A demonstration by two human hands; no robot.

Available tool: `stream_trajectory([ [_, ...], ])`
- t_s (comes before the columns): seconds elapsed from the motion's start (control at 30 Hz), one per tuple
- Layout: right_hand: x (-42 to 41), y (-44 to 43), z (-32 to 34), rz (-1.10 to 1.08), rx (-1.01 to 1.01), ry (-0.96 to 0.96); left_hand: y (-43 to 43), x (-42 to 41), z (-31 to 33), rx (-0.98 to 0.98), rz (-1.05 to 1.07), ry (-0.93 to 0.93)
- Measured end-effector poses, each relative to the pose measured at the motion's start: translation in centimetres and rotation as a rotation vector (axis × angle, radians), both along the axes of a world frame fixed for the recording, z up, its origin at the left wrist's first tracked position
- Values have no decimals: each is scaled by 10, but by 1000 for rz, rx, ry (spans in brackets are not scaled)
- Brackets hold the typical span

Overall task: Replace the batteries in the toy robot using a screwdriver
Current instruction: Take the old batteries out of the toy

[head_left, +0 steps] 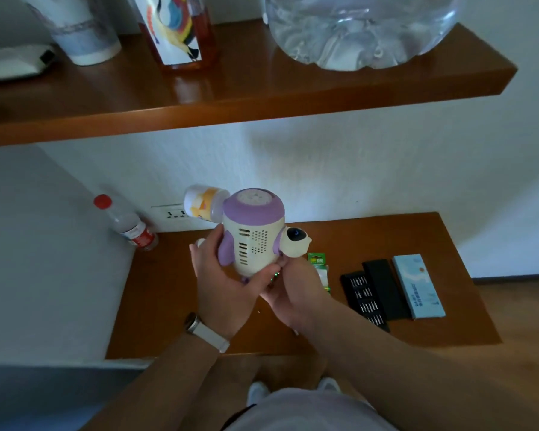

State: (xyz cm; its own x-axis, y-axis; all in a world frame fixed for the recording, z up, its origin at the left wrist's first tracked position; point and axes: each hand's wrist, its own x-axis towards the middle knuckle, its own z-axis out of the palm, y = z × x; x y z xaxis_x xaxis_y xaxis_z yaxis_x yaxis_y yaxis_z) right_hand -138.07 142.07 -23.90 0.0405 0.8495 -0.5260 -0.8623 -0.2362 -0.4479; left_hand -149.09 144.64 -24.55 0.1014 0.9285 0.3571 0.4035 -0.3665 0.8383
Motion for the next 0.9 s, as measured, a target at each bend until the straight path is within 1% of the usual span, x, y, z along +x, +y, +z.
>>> stream_trajectory([
  [0.07, 2, 0, 0, 7, -15, 30, 0, 1, 0, 8, -1, -10],
  [0.23, 3, -2, 5, 25, -48, 79, 0, -2, -4, 66, 5, 79],
  [0.47, 12, -8, 7, 100, -50, 158, 1, -3, 5, 90, 43, -28],
  [0.6, 18, -12, 7, 121, -86, 204, 1, -5, 11, 98, 55, -4],
  [0.73, 21, -12, 4, 98, -145, 227, 1, -5, 10, 81, 70, -14],
  [0.9, 29, -13, 4, 119, -169, 194, 6, -6, 4, -24, 83, -102],
])
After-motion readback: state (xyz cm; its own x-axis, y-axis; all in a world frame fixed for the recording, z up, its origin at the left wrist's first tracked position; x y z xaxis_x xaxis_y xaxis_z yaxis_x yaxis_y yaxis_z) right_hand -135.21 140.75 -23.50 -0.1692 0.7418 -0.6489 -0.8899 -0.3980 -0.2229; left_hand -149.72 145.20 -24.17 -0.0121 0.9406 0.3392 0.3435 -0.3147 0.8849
